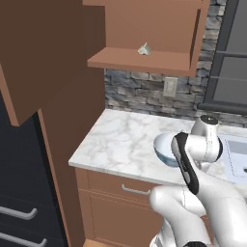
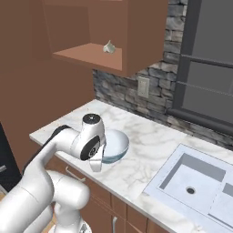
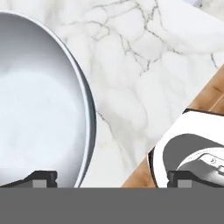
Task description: Pick the mug and place it in the sink. Pick the bowl and place it in the open cabinet and then close the cabinet.
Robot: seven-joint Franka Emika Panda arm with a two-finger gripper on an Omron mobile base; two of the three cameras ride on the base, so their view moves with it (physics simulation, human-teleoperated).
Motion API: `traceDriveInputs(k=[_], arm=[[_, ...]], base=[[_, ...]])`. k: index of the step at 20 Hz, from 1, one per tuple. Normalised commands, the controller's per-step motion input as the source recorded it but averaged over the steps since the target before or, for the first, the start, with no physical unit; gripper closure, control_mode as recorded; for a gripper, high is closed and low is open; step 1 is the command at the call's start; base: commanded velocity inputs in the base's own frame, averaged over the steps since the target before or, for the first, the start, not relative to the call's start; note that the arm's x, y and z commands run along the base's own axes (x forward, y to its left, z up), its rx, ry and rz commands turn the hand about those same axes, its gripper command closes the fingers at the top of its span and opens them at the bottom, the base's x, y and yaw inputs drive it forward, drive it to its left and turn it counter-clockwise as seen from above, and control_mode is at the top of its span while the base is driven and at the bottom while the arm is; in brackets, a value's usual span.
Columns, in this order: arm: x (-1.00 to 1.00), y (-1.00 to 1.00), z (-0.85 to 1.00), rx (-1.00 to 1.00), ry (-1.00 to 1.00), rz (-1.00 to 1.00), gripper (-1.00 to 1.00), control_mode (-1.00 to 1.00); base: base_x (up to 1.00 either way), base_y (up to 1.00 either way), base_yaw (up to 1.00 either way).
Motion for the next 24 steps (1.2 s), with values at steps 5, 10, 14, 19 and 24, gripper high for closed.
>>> traceDriveInputs(k=[5,10,14,19,24], arm=[[0.37,-0.16,-0.35,0.0,0.05,0.0,-1.0,-1.0],[0.47,-0.14,-0.3,0.0,0.05,0.0,-1.0,-1.0],[0.48,-0.19,-0.22,0.0,0.04,0.0,-1.0,-1.0],[0.19,-0.18,0.0,0.0,0.0,0.0,-1.0,-1.0],[-0.01,-0.06,0.0,0.0,0.0,0.0,-1.0,-1.0]], base=[[0.0,0.0,0.0],[0.0,0.0,0.0],[0.0,0.0,0.0],[0.0,0.0,0.0],[0.0,0.0,0.0]])
